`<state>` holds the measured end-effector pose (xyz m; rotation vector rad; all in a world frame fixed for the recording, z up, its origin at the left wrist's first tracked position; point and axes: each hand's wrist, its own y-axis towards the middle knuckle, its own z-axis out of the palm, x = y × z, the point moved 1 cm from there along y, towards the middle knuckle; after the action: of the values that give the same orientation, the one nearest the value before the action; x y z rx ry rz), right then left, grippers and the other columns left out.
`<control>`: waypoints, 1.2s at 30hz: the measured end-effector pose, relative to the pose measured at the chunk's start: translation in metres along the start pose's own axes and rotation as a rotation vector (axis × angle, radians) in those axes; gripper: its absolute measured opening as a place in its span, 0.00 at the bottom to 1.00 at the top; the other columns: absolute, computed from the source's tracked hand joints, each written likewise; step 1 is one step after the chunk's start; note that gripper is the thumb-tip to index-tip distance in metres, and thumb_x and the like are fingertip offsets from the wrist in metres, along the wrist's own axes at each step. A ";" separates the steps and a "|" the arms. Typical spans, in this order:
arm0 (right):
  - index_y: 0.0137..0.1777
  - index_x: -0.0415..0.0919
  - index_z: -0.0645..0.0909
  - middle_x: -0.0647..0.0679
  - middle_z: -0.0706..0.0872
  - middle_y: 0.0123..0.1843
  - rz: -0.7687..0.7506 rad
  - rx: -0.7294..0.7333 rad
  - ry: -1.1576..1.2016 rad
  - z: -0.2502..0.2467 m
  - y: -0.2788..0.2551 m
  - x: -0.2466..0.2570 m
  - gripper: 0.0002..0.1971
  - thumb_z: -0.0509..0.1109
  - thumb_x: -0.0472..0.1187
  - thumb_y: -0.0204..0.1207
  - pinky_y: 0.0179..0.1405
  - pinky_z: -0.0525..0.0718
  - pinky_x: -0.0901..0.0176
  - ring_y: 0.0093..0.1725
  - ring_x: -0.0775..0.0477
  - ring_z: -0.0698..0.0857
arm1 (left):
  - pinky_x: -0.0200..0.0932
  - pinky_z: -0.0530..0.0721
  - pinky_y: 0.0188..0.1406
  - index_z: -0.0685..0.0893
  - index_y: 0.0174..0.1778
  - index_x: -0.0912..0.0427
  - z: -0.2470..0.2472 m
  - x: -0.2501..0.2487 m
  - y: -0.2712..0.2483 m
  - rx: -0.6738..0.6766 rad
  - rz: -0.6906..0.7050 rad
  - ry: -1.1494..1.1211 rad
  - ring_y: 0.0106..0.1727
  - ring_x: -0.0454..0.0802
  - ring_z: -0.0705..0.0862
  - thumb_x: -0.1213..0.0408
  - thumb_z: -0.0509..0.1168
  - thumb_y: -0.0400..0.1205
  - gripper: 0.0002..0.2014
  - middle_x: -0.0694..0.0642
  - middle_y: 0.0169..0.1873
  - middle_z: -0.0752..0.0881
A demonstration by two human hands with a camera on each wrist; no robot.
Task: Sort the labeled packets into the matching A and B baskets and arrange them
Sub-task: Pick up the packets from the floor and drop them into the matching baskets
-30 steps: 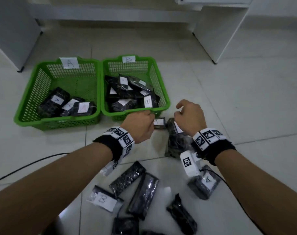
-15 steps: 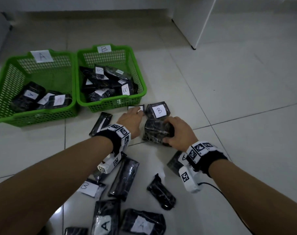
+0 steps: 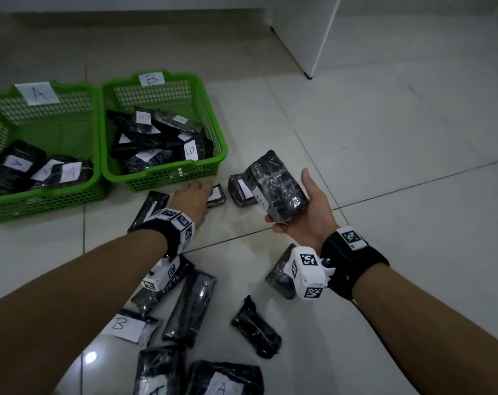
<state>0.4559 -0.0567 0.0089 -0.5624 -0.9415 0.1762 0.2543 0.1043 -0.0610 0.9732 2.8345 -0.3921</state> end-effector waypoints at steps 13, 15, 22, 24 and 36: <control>0.73 0.36 0.81 0.34 0.88 0.57 0.011 0.124 0.162 0.031 0.000 -0.004 0.44 0.55 0.75 0.79 0.25 0.83 0.57 0.39 0.34 0.88 | 0.49 0.90 0.30 0.79 0.57 0.61 -0.043 0.029 -0.023 -0.117 -0.316 -1.184 0.39 0.59 0.85 0.74 0.52 0.89 0.11 0.67 0.51 0.85; 0.73 0.33 0.81 0.32 0.87 0.57 0.010 0.124 0.165 0.034 0.000 -0.005 0.42 0.59 0.73 0.80 0.27 0.84 0.55 0.41 0.33 0.88 | 0.55 0.88 0.39 0.81 0.53 0.66 -0.057 0.030 -0.033 -0.015 -0.373 -1.434 0.40 0.60 0.85 0.76 0.52 0.87 0.11 0.68 0.47 0.84; 0.75 0.36 0.78 0.34 0.85 0.61 0.069 0.139 0.109 0.055 0.009 -0.011 0.44 0.56 0.75 0.78 0.28 0.86 0.53 0.43 0.32 0.90 | 0.50 0.81 0.39 0.69 0.30 0.57 -0.091 0.048 -0.061 0.363 -0.191 -2.201 0.31 0.52 0.65 0.32 0.51 0.78 0.29 0.53 0.29 0.64; 0.74 0.36 0.79 0.34 0.87 0.59 0.071 0.143 0.130 0.062 0.013 -0.014 0.44 0.53 0.75 0.79 0.27 0.88 0.53 0.42 0.31 0.91 | 0.51 0.76 0.42 0.67 0.32 0.56 -0.099 0.055 -0.066 0.426 -0.119 -2.219 0.32 0.53 0.66 0.19 0.54 0.70 0.37 0.54 0.31 0.63; 0.58 0.37 0.82 0.40 0.82 0.43 -0.087 0.124 0.081 0.111 0.035 -0.017 0.22 0.79 0.44 0.65 0.19 0.76 0.60 0.32 0.40 0.83 | 0.57 0.88 0.51 0.80 0.42 0.65 -0.123 0.098 -0.083 0.080 -0.287 -1.888 0.44 0.59 0.82 0.49 0.52 0.83 0.22 0.62 0.42 0.83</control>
<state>0.3603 0.0085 0.0286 -0.4102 -0.8680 0.1317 0.1226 0.1330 0.0554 -0.0687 1.1466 -0.8119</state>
